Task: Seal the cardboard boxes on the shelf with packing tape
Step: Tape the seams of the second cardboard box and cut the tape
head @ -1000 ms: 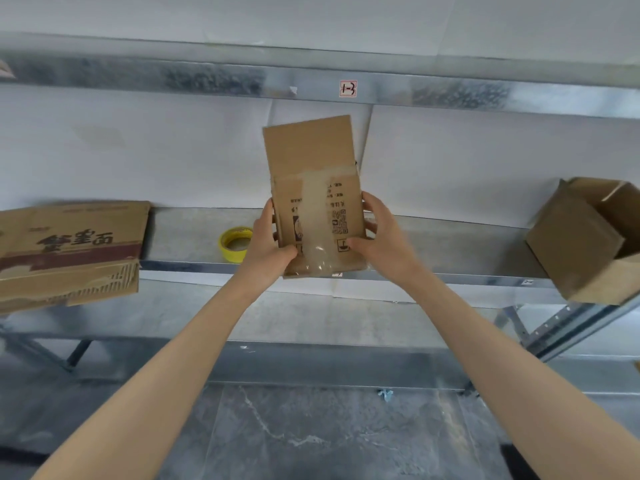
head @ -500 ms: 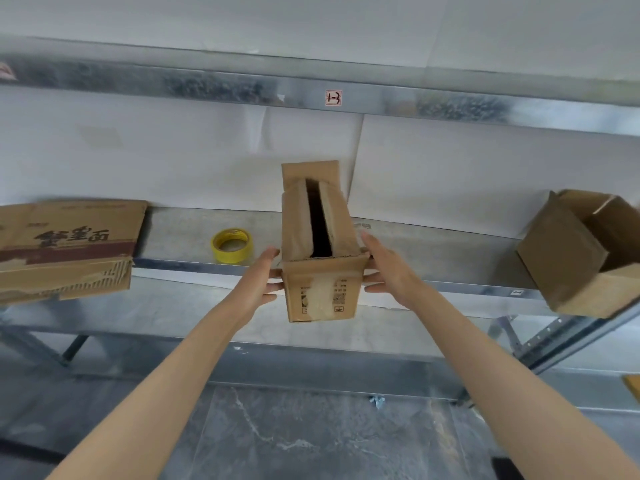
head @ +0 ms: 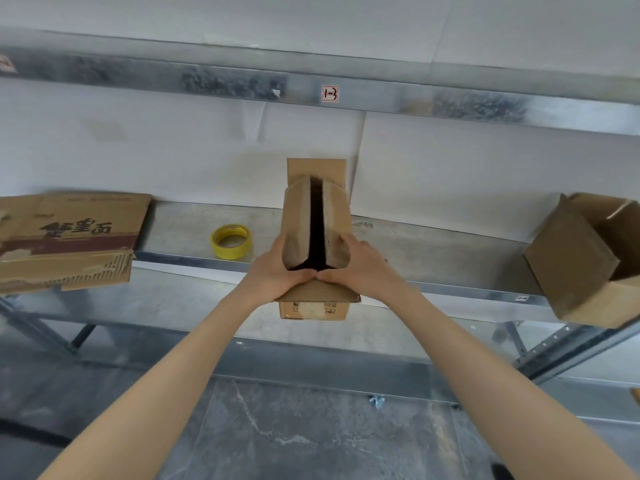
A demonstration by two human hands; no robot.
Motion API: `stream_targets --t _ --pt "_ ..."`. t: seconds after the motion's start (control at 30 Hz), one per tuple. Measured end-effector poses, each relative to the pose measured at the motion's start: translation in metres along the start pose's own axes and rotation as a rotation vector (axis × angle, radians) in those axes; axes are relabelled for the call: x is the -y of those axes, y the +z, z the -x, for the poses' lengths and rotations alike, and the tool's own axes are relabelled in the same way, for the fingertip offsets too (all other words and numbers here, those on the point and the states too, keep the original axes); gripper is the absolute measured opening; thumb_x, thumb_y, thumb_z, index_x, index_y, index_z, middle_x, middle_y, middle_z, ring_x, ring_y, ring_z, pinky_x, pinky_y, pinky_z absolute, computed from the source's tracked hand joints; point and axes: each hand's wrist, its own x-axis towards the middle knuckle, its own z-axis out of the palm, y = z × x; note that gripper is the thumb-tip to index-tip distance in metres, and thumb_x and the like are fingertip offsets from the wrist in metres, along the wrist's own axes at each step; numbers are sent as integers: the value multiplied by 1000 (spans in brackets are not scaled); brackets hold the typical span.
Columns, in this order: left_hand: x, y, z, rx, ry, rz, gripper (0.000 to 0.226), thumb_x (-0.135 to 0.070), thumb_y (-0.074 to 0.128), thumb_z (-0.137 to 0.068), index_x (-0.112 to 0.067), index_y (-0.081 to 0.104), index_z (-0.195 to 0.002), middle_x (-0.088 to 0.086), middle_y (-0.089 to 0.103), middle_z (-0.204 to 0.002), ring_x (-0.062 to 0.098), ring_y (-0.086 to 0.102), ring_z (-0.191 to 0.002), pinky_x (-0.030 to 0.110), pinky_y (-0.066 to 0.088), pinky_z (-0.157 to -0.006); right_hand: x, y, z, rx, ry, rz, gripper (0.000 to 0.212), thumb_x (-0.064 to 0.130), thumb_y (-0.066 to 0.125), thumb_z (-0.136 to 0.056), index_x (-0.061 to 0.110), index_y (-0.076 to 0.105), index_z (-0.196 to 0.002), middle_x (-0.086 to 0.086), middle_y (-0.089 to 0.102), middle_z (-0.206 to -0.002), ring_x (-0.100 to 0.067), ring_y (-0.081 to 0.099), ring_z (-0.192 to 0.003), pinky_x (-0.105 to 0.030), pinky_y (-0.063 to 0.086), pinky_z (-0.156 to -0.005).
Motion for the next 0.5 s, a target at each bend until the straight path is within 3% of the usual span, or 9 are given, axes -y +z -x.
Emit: stream_targets --t 0.17,0.27,0.33,0.43,0.5 --pt "2 7 5 -350 168 -77 48 -28 51 -96 -19 38 -142 9 56 -127 24 58 -102 29 45 -82 -3 -3 6 -357 -141 32 39 20 55 -88 13 49 -127 -7 56 -115 -19 56 -90 -25 39 -70" --pt "-3 3 6 -447 179 -83 56 -16 46 -96 -24 27 -148 2 62 -101 13 61 -78 25 49 -66 -2 -17 9 -425 -157 -6 58 2 48 -85 20 35 -139 -5 58 -100 -16 53 -74 -22 38 -59" --pt "-7 -2 4 -457 188 -120 68 -11 48 -92 -28 17 -150 0 58 -81 11 56 -63 25 49 -54 -1 -26 8 -421 -171 25 67 -4 45 -83 21 31 -143 -8 56 -98 -19 53 -76 -24 37 -59" --pt "-14 -10 -1 -420 203 -186 75 -10 54 -88 -31 14 -149 6 56 -111 20 60 -80 27 48 -61 2 -37 3 -332 -127 100 63 -5 46 -84 15 34 -143 -15 49 -122 -30 53 -101 -27 39 -73" --pt "-17 -16 -5 -382 170 -192 71 -11 56 -87 -26 23 -148 10 53 -129 29 59 -102 27 44 -70 1 -41 -2 -239 -47 86 63 -3 47 -84 14 34 -143 -13 41 -133 -27 50 -102 -23 39 -72"
